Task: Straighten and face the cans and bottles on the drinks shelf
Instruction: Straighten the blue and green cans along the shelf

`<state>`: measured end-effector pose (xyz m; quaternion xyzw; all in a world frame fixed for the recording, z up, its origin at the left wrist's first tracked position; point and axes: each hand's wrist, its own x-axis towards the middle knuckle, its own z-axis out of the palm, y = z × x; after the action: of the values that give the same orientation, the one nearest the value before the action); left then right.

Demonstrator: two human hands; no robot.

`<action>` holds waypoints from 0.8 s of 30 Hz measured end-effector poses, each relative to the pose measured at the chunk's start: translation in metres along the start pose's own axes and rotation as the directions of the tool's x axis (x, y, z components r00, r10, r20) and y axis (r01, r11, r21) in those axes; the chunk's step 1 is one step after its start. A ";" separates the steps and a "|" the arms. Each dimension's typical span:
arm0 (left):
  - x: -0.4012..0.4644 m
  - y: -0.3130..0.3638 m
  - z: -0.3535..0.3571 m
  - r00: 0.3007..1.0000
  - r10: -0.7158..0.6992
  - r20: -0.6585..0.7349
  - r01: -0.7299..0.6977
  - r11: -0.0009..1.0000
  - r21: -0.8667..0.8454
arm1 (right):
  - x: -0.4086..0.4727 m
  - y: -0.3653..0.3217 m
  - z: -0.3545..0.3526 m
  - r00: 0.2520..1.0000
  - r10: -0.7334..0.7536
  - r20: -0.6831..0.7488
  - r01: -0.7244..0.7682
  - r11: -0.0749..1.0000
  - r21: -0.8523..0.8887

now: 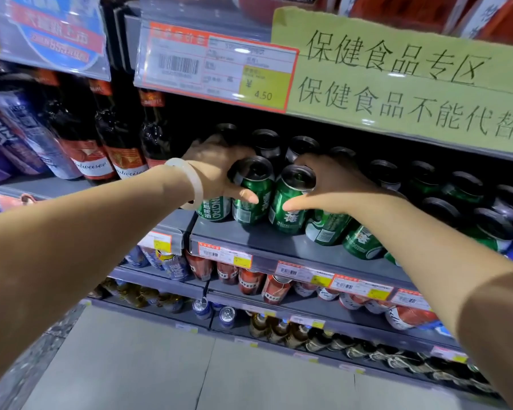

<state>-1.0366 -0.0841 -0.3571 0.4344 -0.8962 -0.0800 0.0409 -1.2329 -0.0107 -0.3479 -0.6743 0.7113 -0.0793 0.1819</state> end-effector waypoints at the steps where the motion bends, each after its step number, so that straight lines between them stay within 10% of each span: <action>1: -0.002 0.000 -0.001 1.000 0.006 0.010 -0.006 1.000 -0.012 | -0.003 -0.001 0.000 1.000 -0.003 0.003 0.003 1.000 -0.011; 15: -0.006 0.008 -0.004 1.000 -0.004 0.017 0.004 0.999 0.053 | -0.013 -0.013 -0.003 0.999 0.026 -0.019 -0.027 0.999 -0.046; 24: -0.009 0.012 -0.014 0.990 0.090 0.110 -0.068 0.979 -0.192 | -0.008 -0.006 -0.005 0.999 -0.022 0.039 0.020 0.999 0.049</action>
<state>-1.0387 -0.0710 -0.3409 0.3872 -0.9021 -0.1881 0.0318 -1.2285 -0.0037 -0.3403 -0.6785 0.6983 -0.0854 0.2114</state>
